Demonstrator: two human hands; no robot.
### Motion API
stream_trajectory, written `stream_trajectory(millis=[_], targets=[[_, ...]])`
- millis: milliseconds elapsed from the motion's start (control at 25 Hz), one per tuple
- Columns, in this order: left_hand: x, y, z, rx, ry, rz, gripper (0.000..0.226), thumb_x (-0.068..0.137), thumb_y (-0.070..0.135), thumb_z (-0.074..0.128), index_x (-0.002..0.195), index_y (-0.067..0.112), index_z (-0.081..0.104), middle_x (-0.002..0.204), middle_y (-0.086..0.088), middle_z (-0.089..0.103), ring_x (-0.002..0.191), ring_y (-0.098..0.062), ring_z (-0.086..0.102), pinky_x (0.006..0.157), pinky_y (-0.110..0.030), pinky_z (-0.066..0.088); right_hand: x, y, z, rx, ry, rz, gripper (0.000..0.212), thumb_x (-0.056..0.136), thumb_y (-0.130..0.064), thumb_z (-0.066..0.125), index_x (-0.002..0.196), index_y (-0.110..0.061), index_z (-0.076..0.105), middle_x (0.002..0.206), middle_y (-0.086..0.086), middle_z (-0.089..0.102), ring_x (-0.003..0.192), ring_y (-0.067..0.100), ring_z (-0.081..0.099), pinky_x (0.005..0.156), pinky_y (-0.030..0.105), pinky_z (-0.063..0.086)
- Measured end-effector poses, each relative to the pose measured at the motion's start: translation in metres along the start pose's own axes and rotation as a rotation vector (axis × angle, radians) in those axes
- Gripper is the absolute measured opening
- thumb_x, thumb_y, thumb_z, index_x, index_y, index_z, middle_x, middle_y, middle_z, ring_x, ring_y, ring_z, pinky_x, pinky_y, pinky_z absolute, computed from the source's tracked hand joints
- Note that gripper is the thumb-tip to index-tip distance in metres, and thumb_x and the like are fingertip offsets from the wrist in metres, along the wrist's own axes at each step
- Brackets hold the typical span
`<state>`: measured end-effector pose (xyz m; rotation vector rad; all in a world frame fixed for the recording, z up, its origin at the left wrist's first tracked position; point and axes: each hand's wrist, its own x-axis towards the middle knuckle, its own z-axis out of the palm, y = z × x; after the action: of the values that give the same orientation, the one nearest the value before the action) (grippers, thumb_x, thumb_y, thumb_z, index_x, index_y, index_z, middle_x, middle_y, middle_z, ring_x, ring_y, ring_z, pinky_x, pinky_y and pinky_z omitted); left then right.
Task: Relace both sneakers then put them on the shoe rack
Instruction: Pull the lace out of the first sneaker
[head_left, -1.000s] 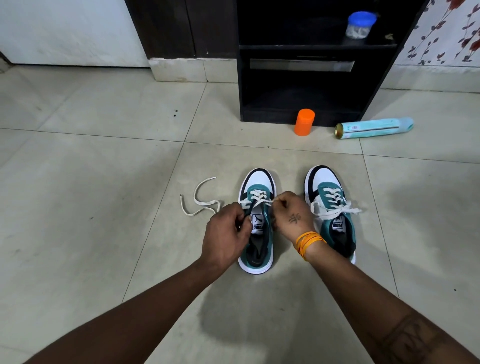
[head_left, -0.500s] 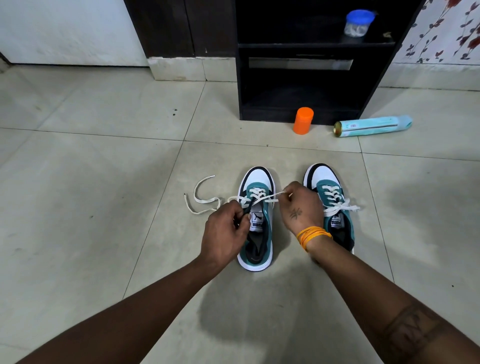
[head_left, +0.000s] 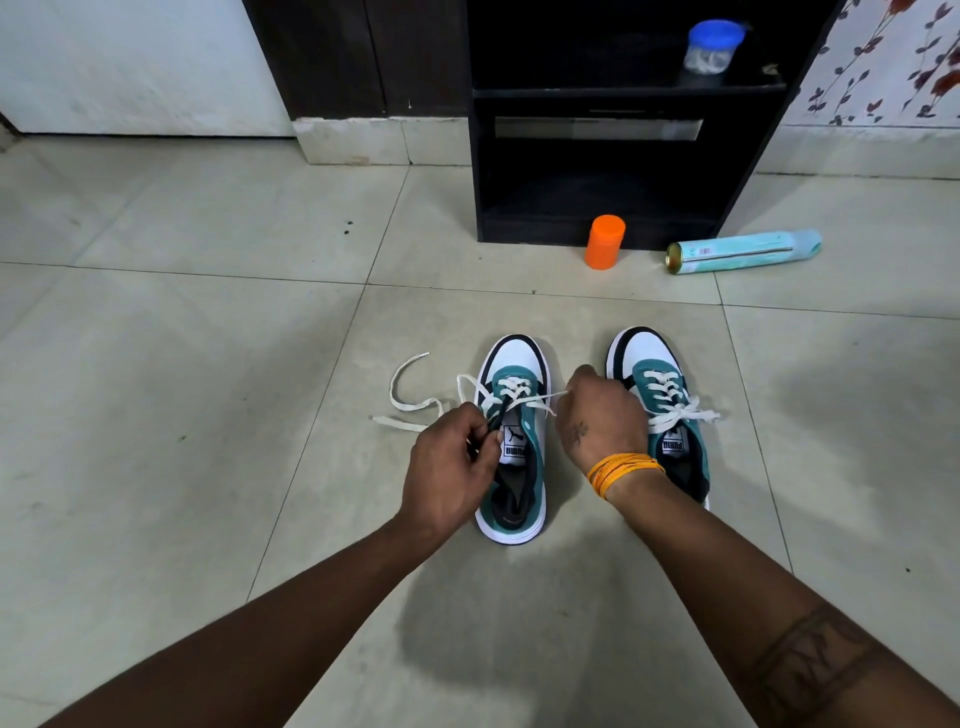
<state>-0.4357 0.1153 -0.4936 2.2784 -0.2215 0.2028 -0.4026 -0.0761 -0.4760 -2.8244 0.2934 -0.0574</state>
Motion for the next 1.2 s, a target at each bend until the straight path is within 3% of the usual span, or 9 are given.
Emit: stream_trajectory(millis=[120,280,440,520,640,760,960,1080,1200], targets=[[0.001,-0.002,0.000,-0.012,-0.014,0.018,0.026,0.093,0.023,0.069,0.077,0.018,0.050,0.068,0.008,0.053,0.064,-0.013,0.052,0.062,-0.037,0.045,-0.011,-0.005,0.002,0.226,-0.016,-0.051,0.026,0.096,-0.023,0.052,0.118,-0.015,0.063,0.097,0.017,0.074,0.092,0.042,0.069,0.077,0.042,0.056],[0.000,-0.001,0.000,-0.040,-0.006,0.024,0.024,0.092,0.028,0.066,0.077,0.018,0.050,0.068,0.008,0.052,0.065,-0.015,0.052,0.062,-0.039,0.046,-0.018,-0.011,0.007,0.030,0.025,-0.396,0.021,0.098,-0.021,0.048,0.119,-0.018,0.054,0.100,0.012,0.071,0.082,0.042,0.068,0.066,0.043,0.054],[0.000,-0.003,-0.001,-0.053,-0.013,0.023,0.025,0.092,0.029,0.066,0.076,0.018,0.050,0.066,0.008,0.052,0.063,-0.015,0.052,0.061,-0.041,0.047,-0.001,0.009,0.003,0.130,0.100,-0.018,0.015,0.093,-0.016,0.053,0.102,-0.006,0.060,0.089,0.022,0.071,0.084,0.045,0.068,0.066,0.043,0.052],[0.000,-0.003,-0.001,-0.054,-0.007,0.019,0.024,0.092,0.030,0.066,0.077,0.017,0.051,0.066,0.007,0.053,0.063,-0.015,0.053,0.060,-0.041,0.048,0.001,0.013,-0.001,0.134,0.069,0.034,0.019,0.092,-0.015,0.054,0.106,-0.006,0.062,0.090,0.024,0.071,0.087,0.046,0.069,0.069,0.043,0.054],[0.000,-0.004,0.000,-0.060,-0.005,0.017,0.024,0.092,0.028,0.067,0.077,0.017,0.051,0.066,0.007,0.054,0.063,-0.016,0.054,0.061,-0.041,0.048,-0.008,-0.006,-0.004,-0.018,0.016,-0.255,0.037,0.094,-0.015,0.051,0.131,-0.018,0.052,0.090,0.016,0.071,0.081,0.042,0.070,0.062,0.040,0.047],[0.000,-0.003,0.001,-0.057,-0.002,0.021,0.024,0.092,0.025,0.068,0.077,0.017,0.051,0.067,0.007,0.053,0.063,-0.017,0.053,0.061,-0.041,0.048,-0.016,-0.019,0.001,-0.118,0.033,-0.432,0.020,0.094,-0.014,0.051,0.114,-0.013,0.055,0.092,0.012,0.070,0.077,0.042,0.070,0.058,0.038,0.043],[0.000,-0.004,0.001,-0.046,0.002,0.021,0.026,0.093,0.020,0.072,0.077,0.017,0.052,0.067,0.008,0.054,0.063,-0.014,0.053,0.061,-0.040,0.048,-0.006,-0.005,-0.010,-0.138,-0.045,0.019,0.020,0.092,-0.008,0.055,0.111,-0.005,0.058,0.105,0.018,0.072,0.099,0.042,0.071,0.076,0.043,0.055],[0.000,-0.005,0.001,-0.047,0.002,0.026,0.024,0.093,0.023,0.070,0.078,0.017,0.052,0.067,0.007,0.055,0.063,-0.015,0.053,0.060,-0.041,0.048,-0.007,-0.017,-0.014,-0.129,-0.035,-0.184,0.029,0.092,-0.010,0.051,0.121,-0.011,0.052,0.099,0.017,0.072,0.092,0.042,0.071,0.067,0.038,0.047],[0.000,-0.005,0.002,-0.045,-0.001,0.036,0.024,0.092,0.024,0.069,0.078,0.017,0.051,0.068,0.007,0.054,0.064,-0.016,0.054,0.060,-0.042,0.048,-0.011,-0.026,-0.010,-0.072,-0.037,-0.406,0.020,0.094,-0.018,0.049,0.114,-0.015,0.053,0.095,0.011,0.071,0.084,0.041,0.070,0.065,0.040,0.051]])
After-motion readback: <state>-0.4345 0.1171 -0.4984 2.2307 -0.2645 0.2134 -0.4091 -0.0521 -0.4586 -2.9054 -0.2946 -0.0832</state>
